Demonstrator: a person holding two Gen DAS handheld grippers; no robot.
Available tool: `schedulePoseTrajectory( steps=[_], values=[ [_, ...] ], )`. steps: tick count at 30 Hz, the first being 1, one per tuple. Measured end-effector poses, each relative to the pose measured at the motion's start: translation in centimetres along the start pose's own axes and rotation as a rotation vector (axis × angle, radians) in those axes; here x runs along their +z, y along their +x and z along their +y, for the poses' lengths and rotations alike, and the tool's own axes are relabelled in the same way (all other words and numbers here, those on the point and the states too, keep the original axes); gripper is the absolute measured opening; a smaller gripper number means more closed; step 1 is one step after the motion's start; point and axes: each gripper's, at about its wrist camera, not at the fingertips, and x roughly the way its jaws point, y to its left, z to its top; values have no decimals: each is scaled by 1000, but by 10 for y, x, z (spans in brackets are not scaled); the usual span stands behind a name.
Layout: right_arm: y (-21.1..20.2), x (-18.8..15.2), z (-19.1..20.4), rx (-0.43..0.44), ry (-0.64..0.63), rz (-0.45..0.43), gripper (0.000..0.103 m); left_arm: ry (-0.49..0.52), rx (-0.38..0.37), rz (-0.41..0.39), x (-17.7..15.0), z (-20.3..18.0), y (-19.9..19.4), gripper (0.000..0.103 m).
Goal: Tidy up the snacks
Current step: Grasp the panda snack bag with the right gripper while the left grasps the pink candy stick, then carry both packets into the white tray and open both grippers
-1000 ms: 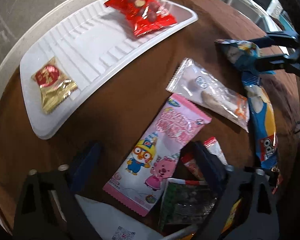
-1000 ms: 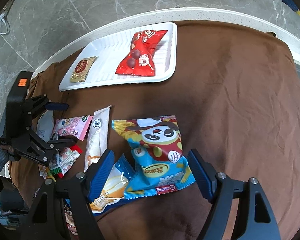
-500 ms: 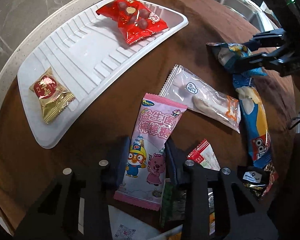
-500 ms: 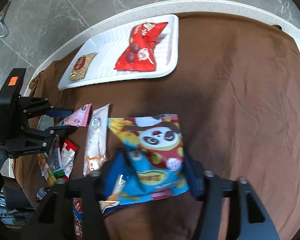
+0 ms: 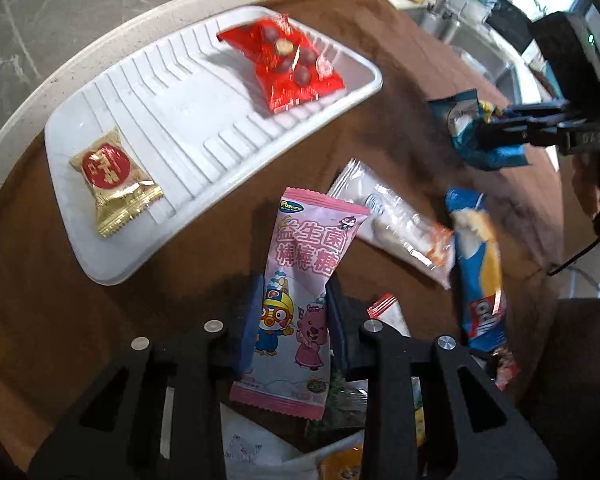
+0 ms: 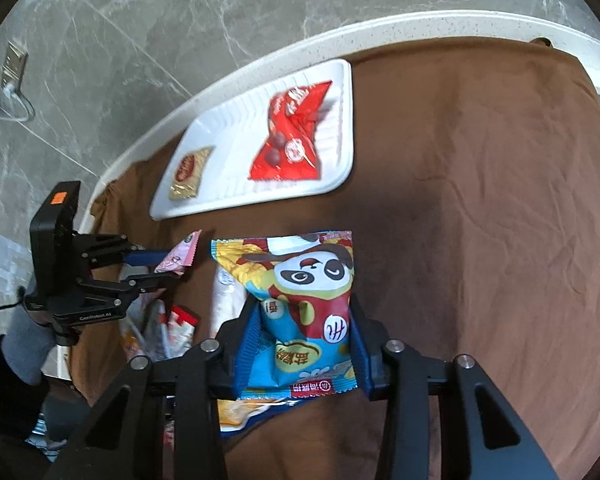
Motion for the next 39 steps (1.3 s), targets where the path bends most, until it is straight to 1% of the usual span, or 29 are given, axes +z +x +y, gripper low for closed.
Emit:
schedulePoseTrajectory(
  steps=[4, 6, 11, 15, 17, 19, 21, 23, 26, 30, 33, 34, 35, 37, 38, 39],
  values=[
    [-5, 7, 5, 54, 26, -14, 43, -47, -45, -41, 5, 4, -17, 28],
    [-6, 12, 9, 85, 34, -21, 43, -85, -63, -72, 10, 9, -28, 28],
    [-1, 34, 20, 167, 55, -32, 43, -179, -100, -132, 25, 25, -43, 28],
    [8, 62, 34, 213, 48, -47, 43, -273, -125, -174, 37, 48, -44, 28],
    [13, 75, 39, 221, 48, -53, 43, -321, -136, -189, 42, 59, -43, 28],
    [23, 90, 43, 235, 58, -52, 43, -376, -147, -201, 48, 72, -41, 28],
    [35, 104, 46, 253, 73, -45, 43, -431, -174, -221, 54, 85, -37, 28],
    [47, 116, 48, 252, 84, -37, 43, -472, -161, -232, 60, 96, -34, 28],
    [67, 128, 48, 265, 117, -17, 43, -529, -164, -249, 67, 111, -27, 28],
    [90, 139, 50, 242, 117, -7, 43, -558, -136, -256, 78, 121, -17, 29],
    [103, 145, 47, 222, 135, -2, 46, -578, -103, -252, 83, 126, -8, 30],
    [106, 146, 47, 212, 142, -1, 47, -577, -92, -245, 85, 127, -4, 32],
    [109, 147, 45, 203, 148, 2, 48, -578, -70, -233, 87, 127, -1, 40],
    [113, 147, 42, 206, 156, 5, 51, -576, -68, -245, 87, 126, 1, 45],
    [113, 146, 41, 208, 162, 5, 53, -575, -72, -259, 87, 126, 1, 51],
    [111, 145, 39, 213, 165, 4, 61, -577, -65, -269, 87, 126, -1, 56]
  ],
)
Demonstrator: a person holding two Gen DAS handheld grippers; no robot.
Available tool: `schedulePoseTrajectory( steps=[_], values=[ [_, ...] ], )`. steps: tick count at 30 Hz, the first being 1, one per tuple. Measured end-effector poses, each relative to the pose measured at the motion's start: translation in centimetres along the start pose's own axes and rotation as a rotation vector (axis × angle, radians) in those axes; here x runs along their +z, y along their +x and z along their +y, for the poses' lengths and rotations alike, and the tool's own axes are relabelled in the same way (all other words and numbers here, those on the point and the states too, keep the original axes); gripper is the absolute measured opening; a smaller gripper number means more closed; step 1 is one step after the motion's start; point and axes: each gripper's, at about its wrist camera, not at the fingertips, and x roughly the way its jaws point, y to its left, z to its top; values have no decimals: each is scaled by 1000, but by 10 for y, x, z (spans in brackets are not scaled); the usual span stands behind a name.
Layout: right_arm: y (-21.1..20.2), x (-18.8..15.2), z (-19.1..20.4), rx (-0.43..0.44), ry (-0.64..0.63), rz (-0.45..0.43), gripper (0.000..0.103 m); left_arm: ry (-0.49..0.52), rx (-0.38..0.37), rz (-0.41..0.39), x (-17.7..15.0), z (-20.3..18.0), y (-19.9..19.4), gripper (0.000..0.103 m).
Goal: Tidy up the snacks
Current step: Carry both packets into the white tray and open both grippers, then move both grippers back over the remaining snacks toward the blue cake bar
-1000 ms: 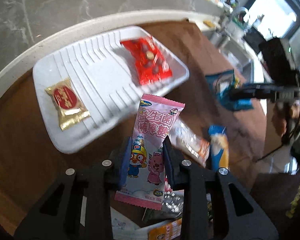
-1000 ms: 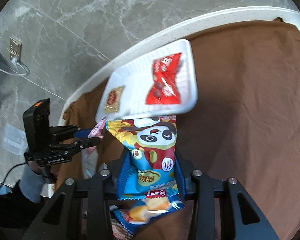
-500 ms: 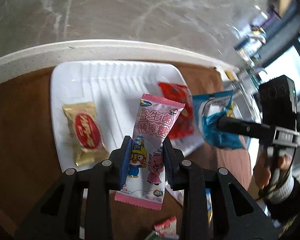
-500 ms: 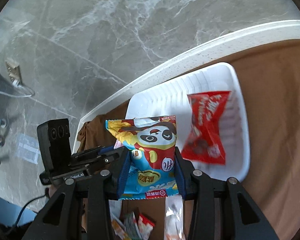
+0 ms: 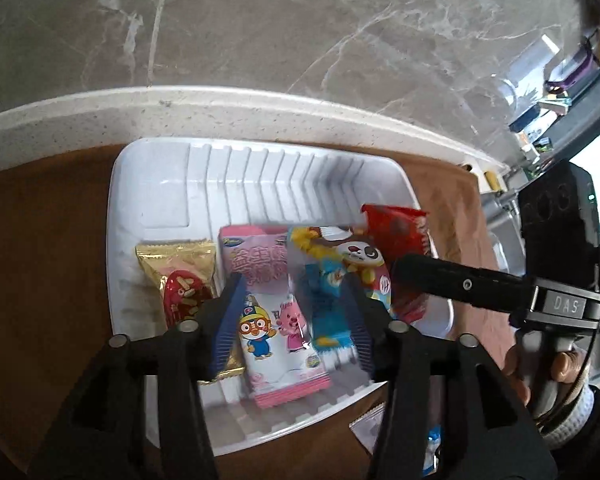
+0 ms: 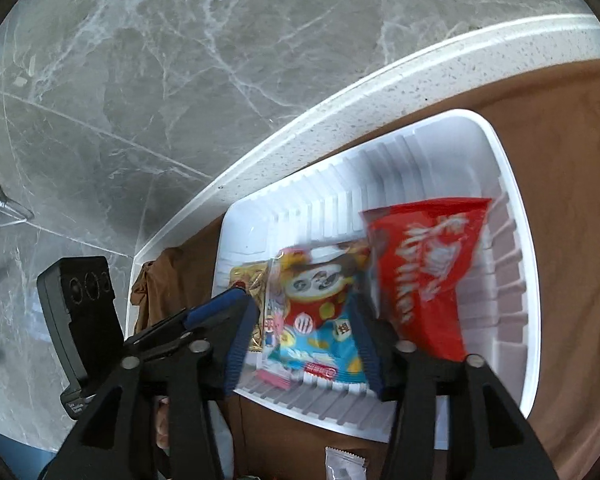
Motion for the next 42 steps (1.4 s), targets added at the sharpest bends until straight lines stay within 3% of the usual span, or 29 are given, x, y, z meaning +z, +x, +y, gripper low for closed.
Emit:
schedulePoseTrajectory(
  steps=[1, 6, 13, 21, 31, 37, 42],
  values=[
    [-2, 0, 0, 5, 3, -10, 66, -1, 7, -7, -1, 0, -1, 61],
    [-15, -3, 5, 33, 1, -34, 66, -16, 3, -46, -2, -2, -13, 61],
    [-50, -31, 16, 55, -65, -63, 70, 54, 40, -74, -25, -20, -45, 61],
    [-84, -94, 20, -83, -215, -71, 70, 118, 92, -47, -88, -33, -80, 61],
    [-92, -173, 15, -221, -340, -5, 70, 139, 85, 51, -180, -34, -101, 61],
    [-84, -200, 15, -241, -347, 28, 70, 216, 76, 112, -216, -46, -100, 61],
    [-86, -218, 20, -271, -360, 29, 70, 192, 81, 126, -235, -39, -105, 61]
  ],
)
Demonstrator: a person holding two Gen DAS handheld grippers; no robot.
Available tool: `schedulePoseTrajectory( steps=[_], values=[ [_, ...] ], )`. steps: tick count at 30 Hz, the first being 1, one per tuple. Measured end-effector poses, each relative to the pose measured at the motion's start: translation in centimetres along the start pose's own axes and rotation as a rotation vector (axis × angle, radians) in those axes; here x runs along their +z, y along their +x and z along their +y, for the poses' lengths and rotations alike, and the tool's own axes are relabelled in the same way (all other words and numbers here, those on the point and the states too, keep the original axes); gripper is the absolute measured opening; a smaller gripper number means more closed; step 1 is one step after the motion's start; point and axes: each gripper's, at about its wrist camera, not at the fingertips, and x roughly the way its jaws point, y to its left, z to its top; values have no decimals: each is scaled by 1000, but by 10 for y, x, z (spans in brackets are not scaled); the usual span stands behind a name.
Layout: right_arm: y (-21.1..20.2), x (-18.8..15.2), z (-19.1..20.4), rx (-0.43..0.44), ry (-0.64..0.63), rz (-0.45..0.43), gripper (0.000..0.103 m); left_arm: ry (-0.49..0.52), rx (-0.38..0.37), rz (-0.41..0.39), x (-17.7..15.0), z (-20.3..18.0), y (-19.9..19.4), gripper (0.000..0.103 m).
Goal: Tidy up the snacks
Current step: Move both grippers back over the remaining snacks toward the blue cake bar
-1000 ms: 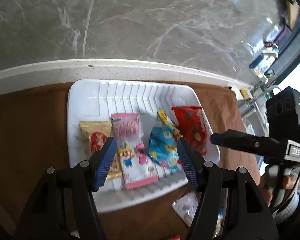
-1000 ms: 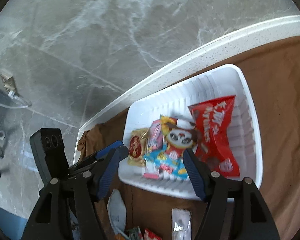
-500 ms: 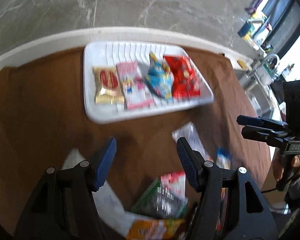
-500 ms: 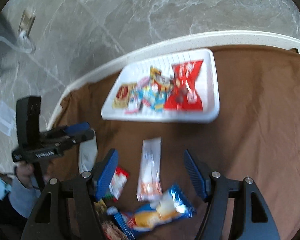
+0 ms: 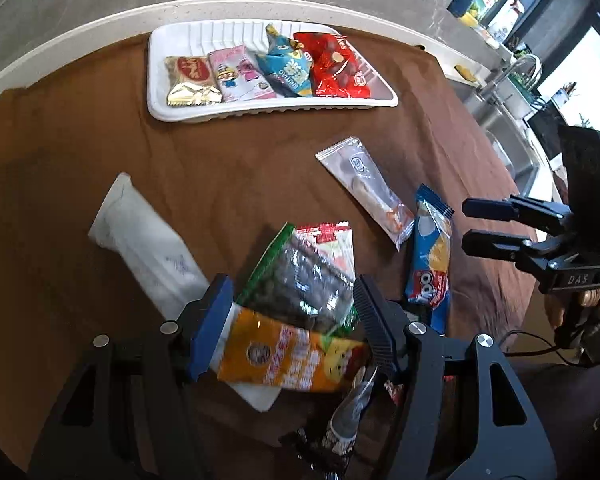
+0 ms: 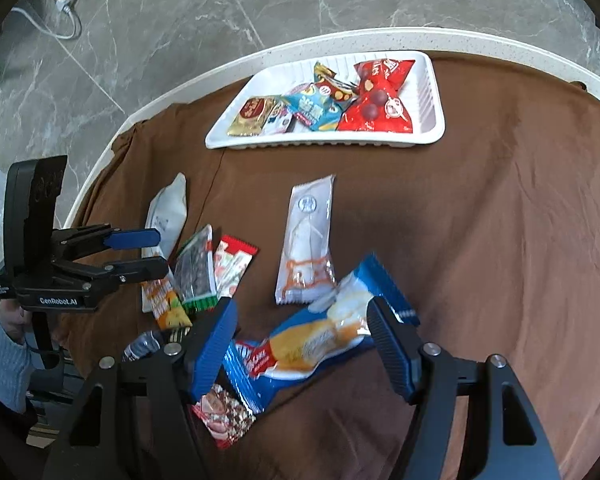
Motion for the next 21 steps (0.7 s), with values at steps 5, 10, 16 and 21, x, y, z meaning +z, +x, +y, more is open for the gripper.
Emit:
schedulePoseTrajectory(
  steps=[5, 10, 16, 21],
  values=[
    [-1, -12, 8, -29, -3, 9, 70, -31, 20, -7, -14, 9, -9, 61],
    [3, -21, 19, -44, -28, 25, 70, -73, 35, -24, -19, 24, -16, 61],
    [7, -24, 35, -66, -74, 27, 70, -195, 59, -17, -24, 55, -14, 61],
    [7, -23, 41, -72, -93, 18, 70, -280, 50, -33, -17, 71, -10, 61]
  ],
)
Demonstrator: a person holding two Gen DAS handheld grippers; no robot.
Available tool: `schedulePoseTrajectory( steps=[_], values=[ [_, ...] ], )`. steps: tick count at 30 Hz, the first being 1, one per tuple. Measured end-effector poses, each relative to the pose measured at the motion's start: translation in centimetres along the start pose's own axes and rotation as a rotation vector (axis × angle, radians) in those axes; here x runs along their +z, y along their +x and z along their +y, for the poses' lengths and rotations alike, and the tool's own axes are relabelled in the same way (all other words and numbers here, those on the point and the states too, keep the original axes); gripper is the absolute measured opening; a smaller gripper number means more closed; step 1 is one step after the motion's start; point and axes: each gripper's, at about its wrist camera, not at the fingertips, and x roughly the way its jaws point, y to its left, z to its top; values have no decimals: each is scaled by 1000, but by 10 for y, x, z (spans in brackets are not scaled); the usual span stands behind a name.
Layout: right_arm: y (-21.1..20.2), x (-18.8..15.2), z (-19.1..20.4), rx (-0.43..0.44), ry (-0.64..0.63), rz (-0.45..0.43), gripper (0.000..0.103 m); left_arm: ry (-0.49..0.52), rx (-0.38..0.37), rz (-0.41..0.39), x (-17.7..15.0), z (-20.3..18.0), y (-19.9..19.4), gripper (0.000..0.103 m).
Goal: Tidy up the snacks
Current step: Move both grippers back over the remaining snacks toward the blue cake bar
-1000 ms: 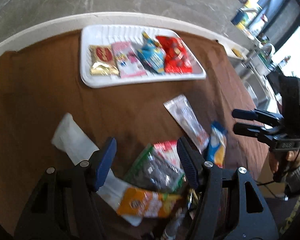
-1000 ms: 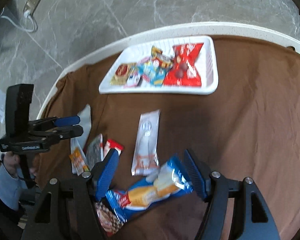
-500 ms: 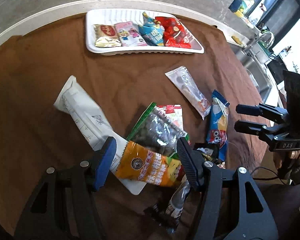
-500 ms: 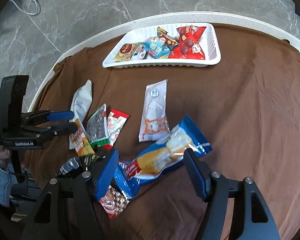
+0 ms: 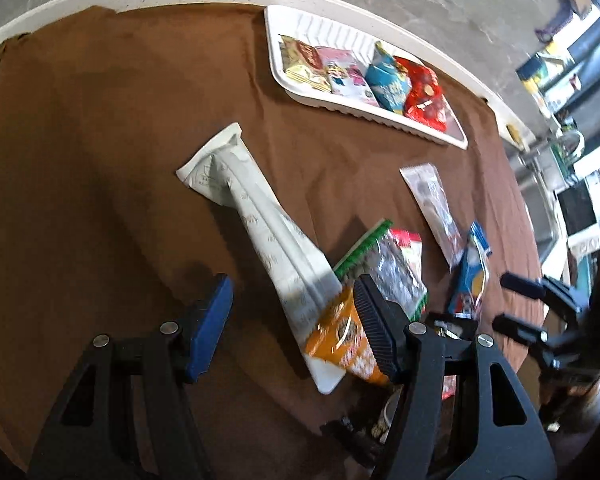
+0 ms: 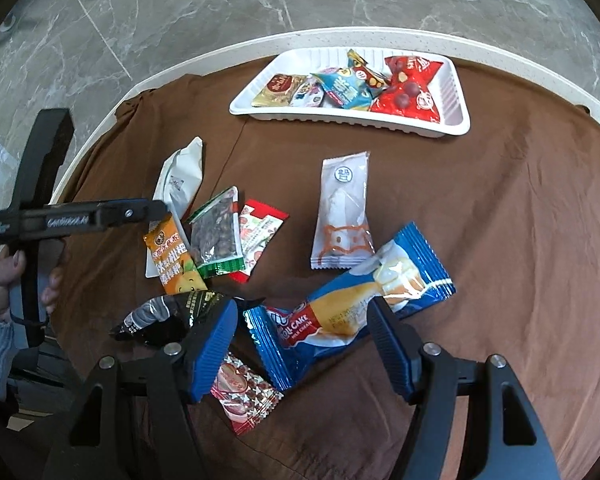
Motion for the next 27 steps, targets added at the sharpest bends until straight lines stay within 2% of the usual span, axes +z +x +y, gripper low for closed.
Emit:
schedulePoseTrajectory(
  steps=[4, 8, 17, 22, 27],
  values=[
    [1, 1, 0, -15, -11, -3, 70, -33, 10, 12, 5, 1, 10, 61],
    [3, 0, -8, -13, 5, 5, 70, -68, -12, 19, 5, 5, 19, 61],
    [10, -3, -24, -3, 63, 29, 70, -83, -59, 5, 8, 9, 22, 61],
    [16, -7, -35, -10, 132, 59, 70, -42, -38, 7, 7, 3, 23, 61],
    [22, -4, -42, -14, 182, 71, 70, -67, -50, -9, 7, 5, 24, 61]
  ],
)
